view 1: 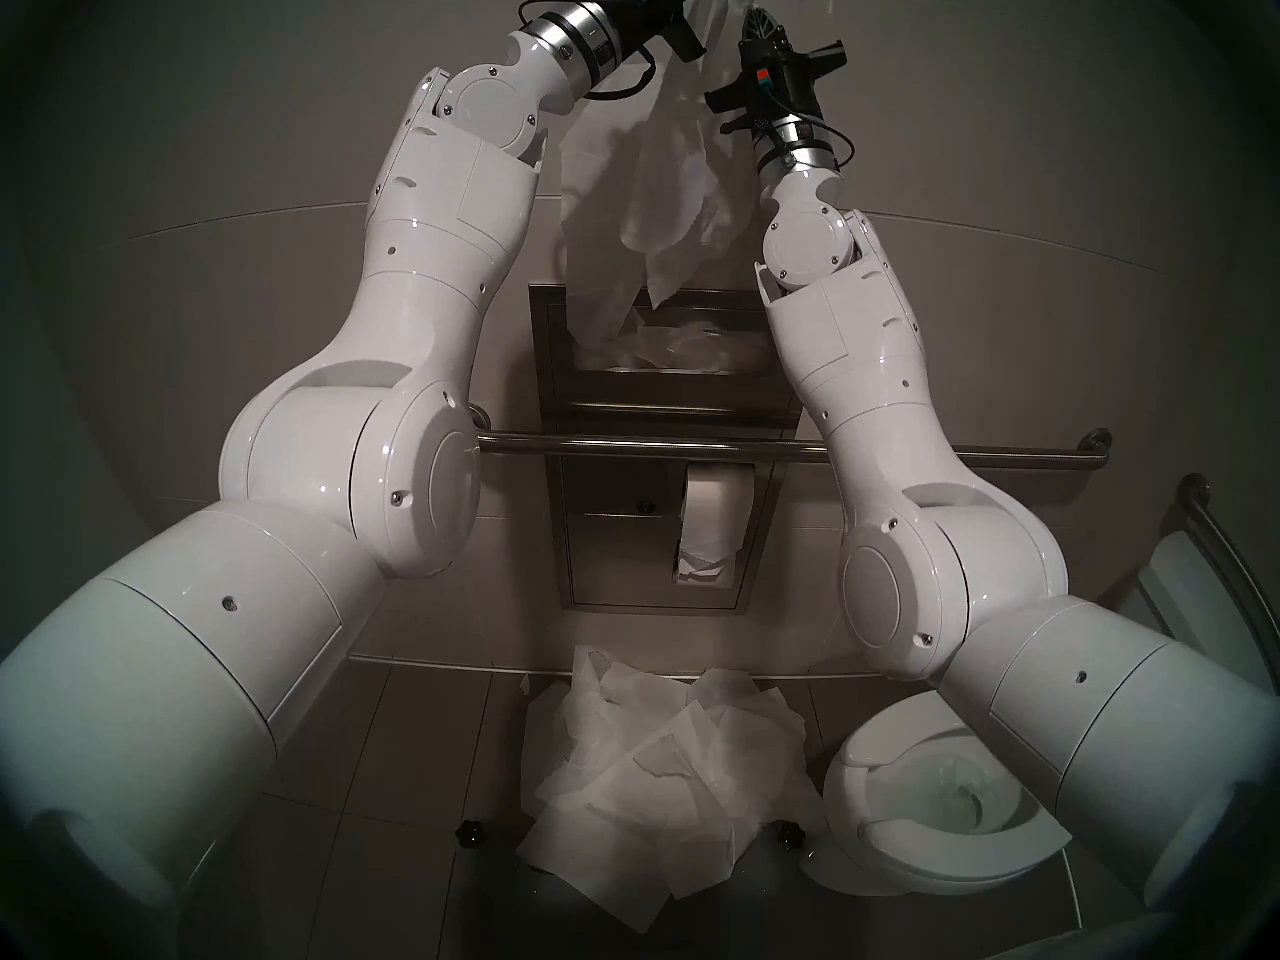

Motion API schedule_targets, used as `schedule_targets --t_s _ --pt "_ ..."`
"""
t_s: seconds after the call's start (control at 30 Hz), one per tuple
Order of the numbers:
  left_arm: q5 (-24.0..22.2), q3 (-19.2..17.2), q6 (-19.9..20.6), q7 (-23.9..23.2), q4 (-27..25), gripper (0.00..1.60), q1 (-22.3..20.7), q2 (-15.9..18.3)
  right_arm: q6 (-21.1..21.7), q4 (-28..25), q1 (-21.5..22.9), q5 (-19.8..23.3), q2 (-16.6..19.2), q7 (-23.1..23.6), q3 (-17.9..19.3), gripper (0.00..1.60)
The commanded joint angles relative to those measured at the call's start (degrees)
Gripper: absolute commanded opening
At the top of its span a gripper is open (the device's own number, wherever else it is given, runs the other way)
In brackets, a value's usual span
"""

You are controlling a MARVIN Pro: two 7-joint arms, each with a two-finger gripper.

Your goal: Take out a toilet seat cover

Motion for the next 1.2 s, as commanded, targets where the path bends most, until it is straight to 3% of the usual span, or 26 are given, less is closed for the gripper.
schedule_targets --t_s 0.0,0.37,0.6,1.17 --pt "-2.6 -0.4 1.3 -4.4 -5.9 0.0 6.3 0.3 1.9 -5.1 -4.9 -0.1 1.0 -0.3 1.2 0.0" --pt "-5.8 -2.4 5.2 -12.1 -12.9 0.0 15.9 0.9 6.7 -9.4 -12.0 1.0 1.1 0.2 3.8 0.0" --pt "-7.6 -4.3 8.8 -15.5 -18.0 0.0 21.9 0.9 11.3 -12.1 -17.5 2.5 -0.2 2.9 4.6 0.0" --pt "-7.2 -6.6 18.6 -20.1 -28.5 0.0 31.5 -0.4 20.1 -19.1 -25.1 3.3 -3.3 10.9 2.1 0.0"
